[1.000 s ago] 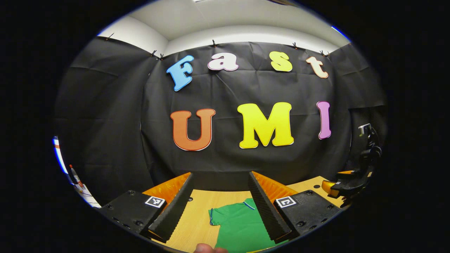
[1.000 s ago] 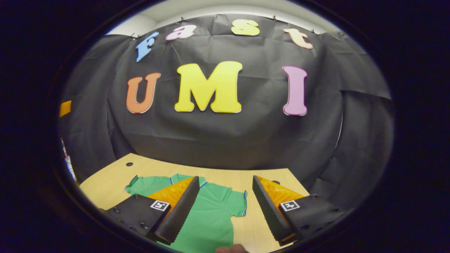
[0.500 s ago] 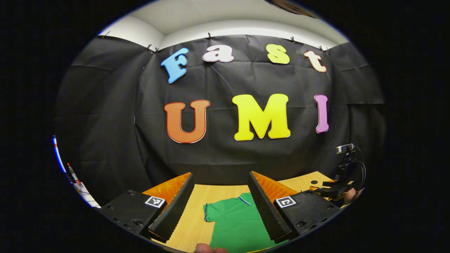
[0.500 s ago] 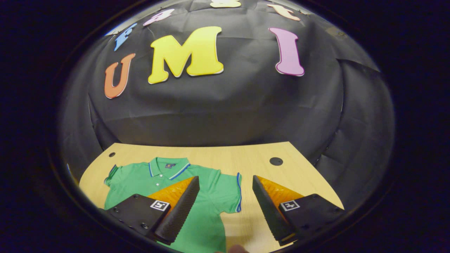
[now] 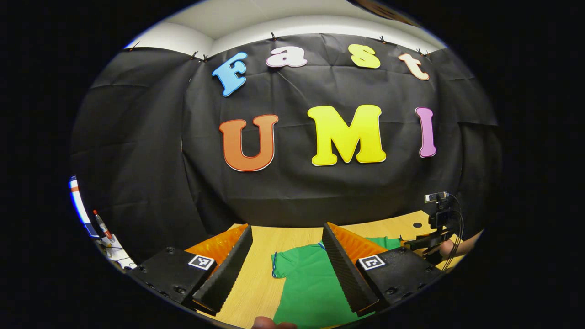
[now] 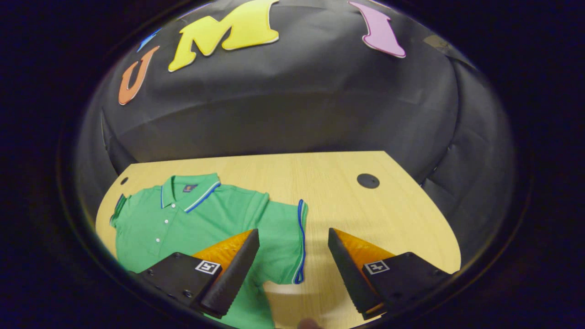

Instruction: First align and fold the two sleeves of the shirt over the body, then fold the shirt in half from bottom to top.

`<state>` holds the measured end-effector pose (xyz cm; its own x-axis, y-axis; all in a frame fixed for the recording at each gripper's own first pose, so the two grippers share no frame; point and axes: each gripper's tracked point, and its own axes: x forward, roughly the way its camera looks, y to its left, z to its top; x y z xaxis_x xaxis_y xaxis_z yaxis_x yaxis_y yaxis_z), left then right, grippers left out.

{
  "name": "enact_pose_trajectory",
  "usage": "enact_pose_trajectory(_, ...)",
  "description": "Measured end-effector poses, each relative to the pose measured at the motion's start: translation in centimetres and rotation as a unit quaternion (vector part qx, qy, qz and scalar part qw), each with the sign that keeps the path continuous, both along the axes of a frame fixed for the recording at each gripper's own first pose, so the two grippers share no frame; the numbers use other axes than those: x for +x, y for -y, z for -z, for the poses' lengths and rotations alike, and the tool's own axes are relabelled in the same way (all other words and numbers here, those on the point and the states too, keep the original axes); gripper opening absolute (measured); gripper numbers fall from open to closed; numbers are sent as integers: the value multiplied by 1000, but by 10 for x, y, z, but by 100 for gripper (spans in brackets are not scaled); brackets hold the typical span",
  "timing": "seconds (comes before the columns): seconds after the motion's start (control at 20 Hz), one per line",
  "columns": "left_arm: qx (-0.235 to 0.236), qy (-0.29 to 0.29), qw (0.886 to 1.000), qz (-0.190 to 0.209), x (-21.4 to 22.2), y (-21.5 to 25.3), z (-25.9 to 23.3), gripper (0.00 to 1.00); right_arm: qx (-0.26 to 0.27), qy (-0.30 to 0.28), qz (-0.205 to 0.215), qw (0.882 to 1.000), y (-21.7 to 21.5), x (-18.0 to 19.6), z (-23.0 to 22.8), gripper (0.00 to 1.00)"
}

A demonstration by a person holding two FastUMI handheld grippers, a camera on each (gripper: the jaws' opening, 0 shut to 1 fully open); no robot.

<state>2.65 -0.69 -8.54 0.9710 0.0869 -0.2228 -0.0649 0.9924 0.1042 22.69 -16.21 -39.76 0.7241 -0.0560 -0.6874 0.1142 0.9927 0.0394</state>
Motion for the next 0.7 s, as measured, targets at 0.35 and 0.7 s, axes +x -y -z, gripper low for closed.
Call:
enact_pose_trajectory(0.35, 11, -27, 999, -23, -15, -7, 17, 99, 24, -28, 20, 999, 13, 27, 28, 99)
enact_pose_trajectory(0.7, 19, -43, 998, -35, -26, -15, 23, 98, -14, -49, 24, 998, 22, 32, 42, 8)
